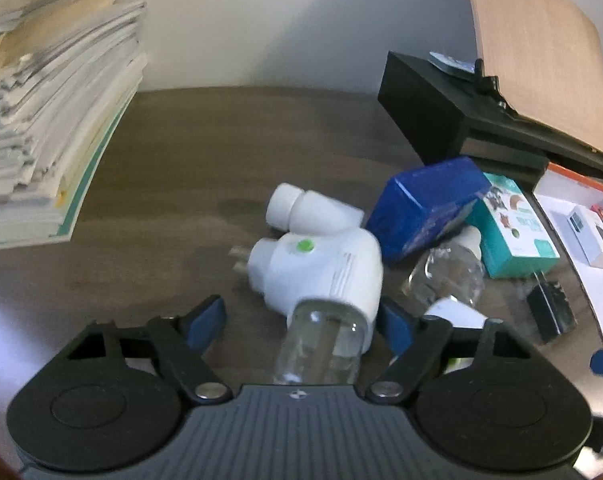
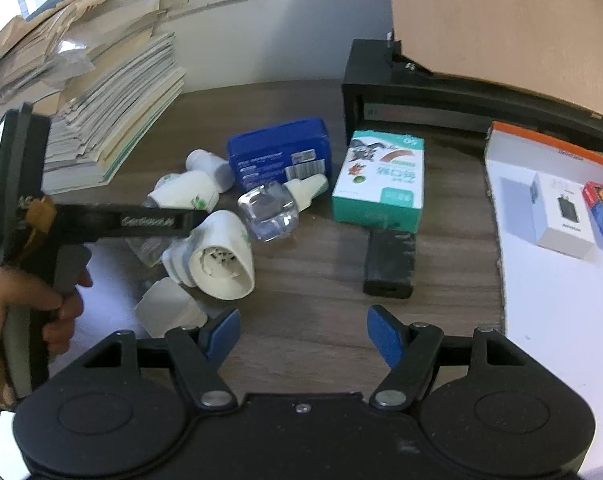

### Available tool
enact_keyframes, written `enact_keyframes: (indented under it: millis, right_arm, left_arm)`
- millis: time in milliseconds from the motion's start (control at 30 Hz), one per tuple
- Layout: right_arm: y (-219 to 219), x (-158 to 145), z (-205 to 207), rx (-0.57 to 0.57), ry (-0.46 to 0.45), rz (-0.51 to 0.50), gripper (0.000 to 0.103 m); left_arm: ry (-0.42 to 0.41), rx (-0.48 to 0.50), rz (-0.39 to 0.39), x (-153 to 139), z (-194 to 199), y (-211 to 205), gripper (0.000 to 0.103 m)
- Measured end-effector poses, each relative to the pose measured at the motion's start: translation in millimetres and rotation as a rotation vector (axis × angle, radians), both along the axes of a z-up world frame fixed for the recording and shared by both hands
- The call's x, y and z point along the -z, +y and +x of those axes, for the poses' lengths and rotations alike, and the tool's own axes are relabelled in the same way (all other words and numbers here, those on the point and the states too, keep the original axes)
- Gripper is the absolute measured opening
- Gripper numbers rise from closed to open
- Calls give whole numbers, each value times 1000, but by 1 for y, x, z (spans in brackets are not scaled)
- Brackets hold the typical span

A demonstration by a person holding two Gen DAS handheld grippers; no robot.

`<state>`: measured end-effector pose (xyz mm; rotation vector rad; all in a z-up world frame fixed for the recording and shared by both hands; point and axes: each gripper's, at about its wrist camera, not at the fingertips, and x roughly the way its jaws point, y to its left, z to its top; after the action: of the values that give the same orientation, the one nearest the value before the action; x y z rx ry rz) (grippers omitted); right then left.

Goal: Organize rigid objects
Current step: 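Move the left tool back to the table and grasp the white plug heater with bottle, then grasp the other white plug heater with the right tool while the left tool lifts its heater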

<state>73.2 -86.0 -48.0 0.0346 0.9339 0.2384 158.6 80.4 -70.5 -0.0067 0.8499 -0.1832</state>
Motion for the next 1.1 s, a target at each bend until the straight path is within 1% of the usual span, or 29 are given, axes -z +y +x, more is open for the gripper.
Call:
enact_keyframes:
  millis: [33,133,200,300,500,600,667,700,733,800,867,933,1100]
  right_arm:
    - [4,1,0,-8,1,1,84]
    - [14,4,3,-27,1,5,84]
    - [18,5,5,-34,3,13,84]
    - [26,8,11,-42,12,33,84]
    - [46,14,27,-84,9,47,84]
    - [54,19,39,-105,17,68,91]
    - [61,24,47,-130,30,72,92]
    - [66,28,52,-138,43,59,93]
    - [70,31,56,-143,48,43,98]
    - [76,35,59,-158,17,13,102]
    - [79,37,62,-161,-1,6,102]
    - [80,37,63,-157,-10,-5,97]
    - [70,32,60,-123,-16,25,96]
  left_arm:
    - [-9,4,-3,-1,0,-1,68]
    - [-19,-3,-11,-2,0,1,68]
    - [-20,-26,-14,-3,-3,4,68]
    - [-31,-61,-40,-10,-13,17,68]
    - [-63,-115,-35,-26,-37,43,68]
    - [-71,-143,-41,-33,-48,54,68]
    - [-73,-166,-52,-36,-54,59,68]
    - [-74,-173,-53,-37,-56,61,68]
    - [-74,-181,-53,-38,-59,63,68]
    - [-77,-196,-54,-39,-65,66,68]
    - [-80,-206,-55,-40,-68,68,68]
    - [-83,-213,-52,-41,-72,70,68]
    - [-90,-221,-57,-44,-75,70,68]
